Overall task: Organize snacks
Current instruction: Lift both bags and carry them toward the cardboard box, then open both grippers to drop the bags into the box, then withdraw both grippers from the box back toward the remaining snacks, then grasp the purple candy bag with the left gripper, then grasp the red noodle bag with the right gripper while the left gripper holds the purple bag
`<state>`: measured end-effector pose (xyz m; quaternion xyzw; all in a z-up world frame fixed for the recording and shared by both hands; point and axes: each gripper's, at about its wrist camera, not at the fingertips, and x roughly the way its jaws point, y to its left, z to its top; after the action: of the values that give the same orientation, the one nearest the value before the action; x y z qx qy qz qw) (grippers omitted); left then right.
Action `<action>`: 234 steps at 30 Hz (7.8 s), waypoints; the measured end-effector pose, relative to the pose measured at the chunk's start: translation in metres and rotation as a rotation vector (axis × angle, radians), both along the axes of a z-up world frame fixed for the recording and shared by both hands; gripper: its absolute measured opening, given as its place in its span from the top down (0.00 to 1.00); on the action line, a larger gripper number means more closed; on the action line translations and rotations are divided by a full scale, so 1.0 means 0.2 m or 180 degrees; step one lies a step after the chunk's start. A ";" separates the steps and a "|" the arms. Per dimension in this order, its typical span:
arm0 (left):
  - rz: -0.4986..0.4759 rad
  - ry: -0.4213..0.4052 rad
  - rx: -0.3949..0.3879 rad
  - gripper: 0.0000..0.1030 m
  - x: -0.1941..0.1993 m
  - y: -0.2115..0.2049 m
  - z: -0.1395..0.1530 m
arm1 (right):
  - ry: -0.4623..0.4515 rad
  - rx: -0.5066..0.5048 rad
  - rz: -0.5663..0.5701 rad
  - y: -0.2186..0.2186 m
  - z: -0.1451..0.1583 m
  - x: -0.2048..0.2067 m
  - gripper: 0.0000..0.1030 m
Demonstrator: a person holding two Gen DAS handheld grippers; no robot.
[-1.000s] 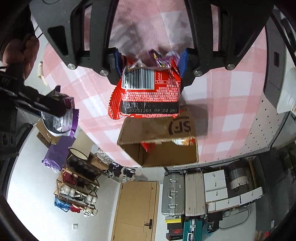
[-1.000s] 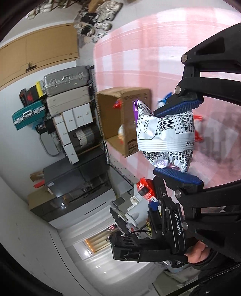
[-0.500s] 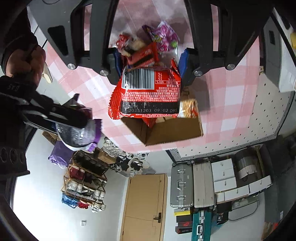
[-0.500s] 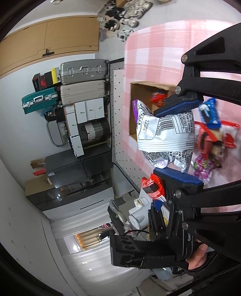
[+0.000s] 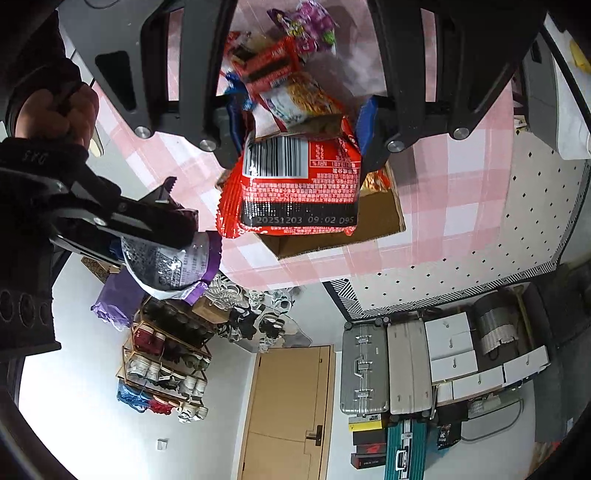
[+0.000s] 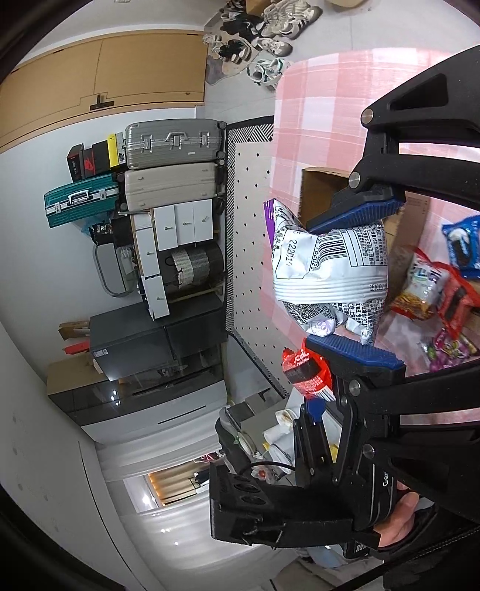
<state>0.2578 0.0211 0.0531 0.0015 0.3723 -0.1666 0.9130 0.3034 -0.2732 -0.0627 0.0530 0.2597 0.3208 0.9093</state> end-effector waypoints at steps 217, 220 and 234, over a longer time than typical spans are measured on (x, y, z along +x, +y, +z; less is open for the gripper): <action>0.0699 0.0559 -0.0654 0.57 -0.55 0.37 -1.00 | 0.0894 -0.0770 -0.0383 0.46 -1.01 -0.15 0.07; 0.0705 0.0568 -0.0683 0.57 -0.56 0.38 -1.01 | 0.0848 -0.0942 -0.0417 0.51 -1.04 -0.14 0.16; 0.0716 0.0587 -0.0714 0.57 -0.58 0.39 -1.02 | 0.0962 -0.0778 -0.0400 0.47 -1.09 -0.13 0.53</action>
<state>0.1424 0.0997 -0.1504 -0.1572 0.4313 -0.1033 0.8823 0.2775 -0.1795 -0.2800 0.0059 0.4263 0.2180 0.8779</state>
